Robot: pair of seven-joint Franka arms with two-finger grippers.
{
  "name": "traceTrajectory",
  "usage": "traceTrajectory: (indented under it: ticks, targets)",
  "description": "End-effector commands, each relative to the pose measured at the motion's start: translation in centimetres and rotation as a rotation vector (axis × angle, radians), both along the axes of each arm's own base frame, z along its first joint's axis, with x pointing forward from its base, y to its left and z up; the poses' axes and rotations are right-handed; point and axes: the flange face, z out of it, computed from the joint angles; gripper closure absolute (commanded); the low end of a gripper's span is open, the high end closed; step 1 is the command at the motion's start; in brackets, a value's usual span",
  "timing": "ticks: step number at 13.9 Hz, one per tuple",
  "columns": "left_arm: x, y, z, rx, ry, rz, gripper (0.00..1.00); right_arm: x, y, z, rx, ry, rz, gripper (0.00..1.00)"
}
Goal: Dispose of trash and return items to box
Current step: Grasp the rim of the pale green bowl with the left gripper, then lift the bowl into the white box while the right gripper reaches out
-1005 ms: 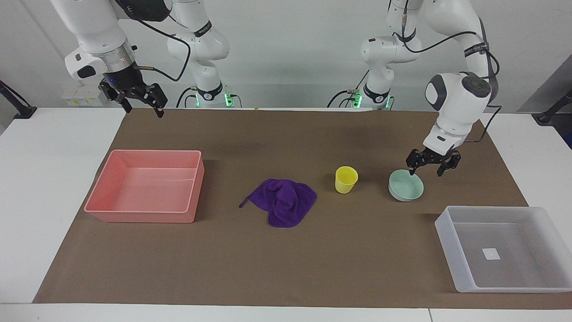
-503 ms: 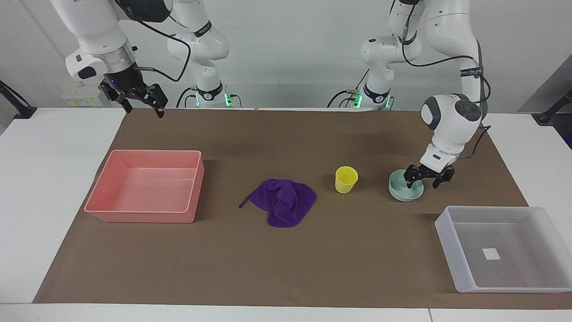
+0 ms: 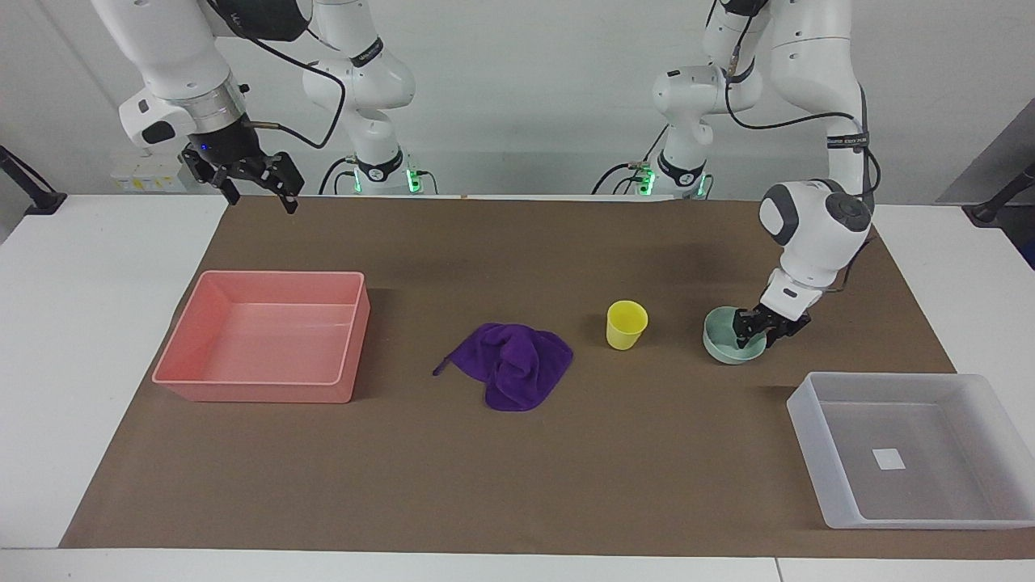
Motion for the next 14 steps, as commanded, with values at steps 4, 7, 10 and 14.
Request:
traceTrajectory:
  ticks: [4,7,10,14]
  targets:
    - [0.8,1.3,8.6,-0.029,0.015,0.008,1.0,-0.8,0.0,-0.1,0.017,-0.013,0.021,0.0]
    - [3.1,2.5,13.6,-0.036,-0.001,-0.002,1.0,-0.4,0.4,-0.3,0.015,-0.053,0.022,0.0]
    - [5.9,5.1,15.2,-0.03,-0.057,0.025,1.0,0.3,2.5,-0.5,0.016,-0.081,0.05,0.0]
    - [11.6,8.8,17.0,-0.022,-0.124,0.064,1.0,2.0,6.0,-1.6,0.019,-0.134,0.099,0.0]
